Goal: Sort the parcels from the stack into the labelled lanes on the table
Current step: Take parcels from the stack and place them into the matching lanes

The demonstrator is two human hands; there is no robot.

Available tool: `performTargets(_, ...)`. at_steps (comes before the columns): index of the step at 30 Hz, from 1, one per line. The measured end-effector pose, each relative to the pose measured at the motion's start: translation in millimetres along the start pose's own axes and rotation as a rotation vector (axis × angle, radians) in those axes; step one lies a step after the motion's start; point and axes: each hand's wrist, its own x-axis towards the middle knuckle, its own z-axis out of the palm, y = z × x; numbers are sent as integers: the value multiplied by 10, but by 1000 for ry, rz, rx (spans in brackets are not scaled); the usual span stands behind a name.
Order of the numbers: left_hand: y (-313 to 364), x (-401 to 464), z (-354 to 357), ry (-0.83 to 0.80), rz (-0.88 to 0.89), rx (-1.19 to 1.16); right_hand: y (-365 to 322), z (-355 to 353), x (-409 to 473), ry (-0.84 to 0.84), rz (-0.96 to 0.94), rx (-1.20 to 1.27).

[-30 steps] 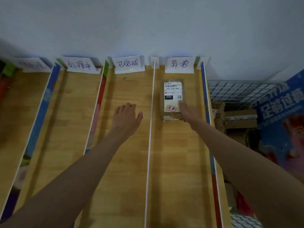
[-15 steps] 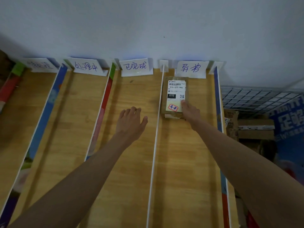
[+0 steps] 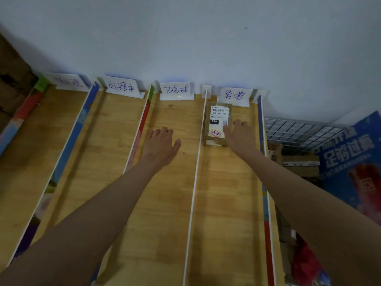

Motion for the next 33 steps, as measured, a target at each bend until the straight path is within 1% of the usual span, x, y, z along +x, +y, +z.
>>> performTargets(3,-213,-302,-245,38,-3,-10,-334,-187,-411,67,-153,-153)
performTargets(8,-735,-990,-575,121,-28,16,-973,-167,-1180,101,-312,-232)
performTargets(13,-1512,-1949,-663,145,-95,47,-1721,150,-2011,53,-417,-286)
performTargets(15,-1751,-2278,-649,154,-105,49,-1945,264,-2262,37,-431,-298)
performTargets(21,-2704,-3389,-789,200,-218,34,-2858,568,-3100,10,-509,-247)
performTargets(27,-3472,-4067,-960,230,-380,74,-3617,697,-3547,4,-596,-251)
performTargets(33,-4099,-4300,-1130,283,-434,76,-4349,866,-3670,1,-667,-226)
